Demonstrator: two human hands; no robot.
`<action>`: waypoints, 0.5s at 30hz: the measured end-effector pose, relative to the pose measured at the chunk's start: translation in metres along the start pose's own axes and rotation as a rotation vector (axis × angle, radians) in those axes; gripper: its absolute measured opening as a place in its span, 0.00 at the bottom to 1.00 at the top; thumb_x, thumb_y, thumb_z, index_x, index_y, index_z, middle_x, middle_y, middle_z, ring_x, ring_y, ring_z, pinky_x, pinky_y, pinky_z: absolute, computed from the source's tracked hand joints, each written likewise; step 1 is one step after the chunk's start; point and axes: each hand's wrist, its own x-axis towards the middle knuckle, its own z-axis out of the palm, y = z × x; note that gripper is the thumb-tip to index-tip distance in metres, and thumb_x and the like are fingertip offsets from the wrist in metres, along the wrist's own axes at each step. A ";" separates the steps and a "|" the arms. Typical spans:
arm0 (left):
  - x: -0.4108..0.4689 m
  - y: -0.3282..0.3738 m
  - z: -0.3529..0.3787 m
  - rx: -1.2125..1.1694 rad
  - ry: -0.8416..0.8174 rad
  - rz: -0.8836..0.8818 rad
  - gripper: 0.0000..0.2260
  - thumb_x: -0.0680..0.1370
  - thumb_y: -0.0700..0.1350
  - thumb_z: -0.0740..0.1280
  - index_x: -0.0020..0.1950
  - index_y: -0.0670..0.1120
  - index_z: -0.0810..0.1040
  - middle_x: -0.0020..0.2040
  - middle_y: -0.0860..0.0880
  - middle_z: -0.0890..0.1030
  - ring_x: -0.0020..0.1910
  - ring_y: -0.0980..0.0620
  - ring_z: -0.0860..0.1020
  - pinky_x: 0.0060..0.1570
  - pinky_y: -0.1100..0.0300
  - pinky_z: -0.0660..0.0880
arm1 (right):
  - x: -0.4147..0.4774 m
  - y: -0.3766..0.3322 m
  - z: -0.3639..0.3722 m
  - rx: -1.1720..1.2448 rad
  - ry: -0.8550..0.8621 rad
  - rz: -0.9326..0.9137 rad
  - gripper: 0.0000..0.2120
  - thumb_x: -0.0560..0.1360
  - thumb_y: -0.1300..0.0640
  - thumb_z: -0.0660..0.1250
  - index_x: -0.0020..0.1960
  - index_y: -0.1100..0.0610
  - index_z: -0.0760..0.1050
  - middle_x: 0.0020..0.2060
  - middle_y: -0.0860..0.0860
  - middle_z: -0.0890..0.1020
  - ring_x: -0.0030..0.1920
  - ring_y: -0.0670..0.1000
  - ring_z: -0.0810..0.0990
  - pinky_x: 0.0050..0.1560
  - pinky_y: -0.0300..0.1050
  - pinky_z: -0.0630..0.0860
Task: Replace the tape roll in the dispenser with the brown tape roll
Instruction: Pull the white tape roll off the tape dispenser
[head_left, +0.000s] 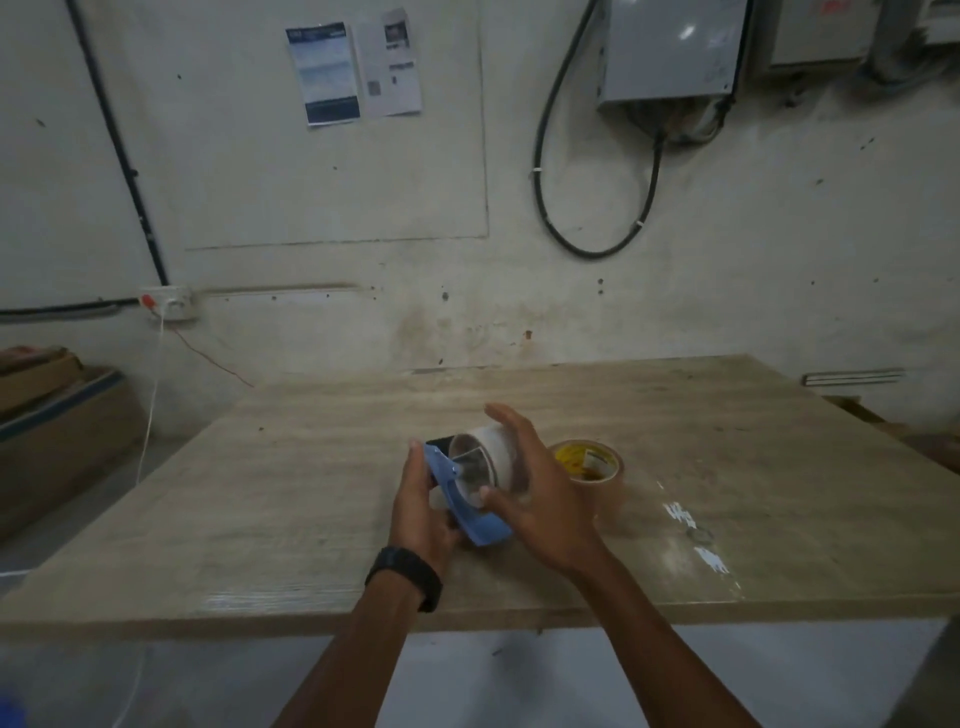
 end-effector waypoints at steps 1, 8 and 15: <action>0.000 0.003 0.001 0.013 -0.026 -0.004 0.29 0.84 0.62 0.49 0.64 0.42 0.77 0.61 0.39 0.80 0.56 0.41 0.79 0.56 0.46 0.74 | -0.001 0.001 0.000 0.017 -0.022 -0.018 0.40 0.71 0.64 0.74 0.76 0.46 0.59 0.73 0.41 0.67 0.70 0.39 0.68 0.68 0.36 0.69; 0.025 0.010 -0.006 -0.066 -0.055 0.005 0.30 0.72 0.65 0.65 0.61 0.42 0.80 0.50 0.40 0.83 0.44 0.43 0.81 0.46 0.50 0.78 | 0.011 0.008 0.007 0.186 -0.076 0.021 0.41 0.71 0.53 0.76 0.77 0.44 0.58 0.73 0.44 0.69 0.71 0.42 0.70 0.67 0.46 0.74; 0.049 -0.009 -0.015 0.020 0.008 -0.144 0.48 0.58 0.68 0.79 0.69 0.42 0.75 0.58 0.41 0.81 0.53 0.42 0.80 0.59 0.46 0.79 | 0.012 0.020 0.023 0.300 -0.071 0.096 0.33 0.74 0.49 0.73 0.75 0.43 0.63 0.69 0.42 0.74 0.65 0.45 0.77 0.62 0.47 0.78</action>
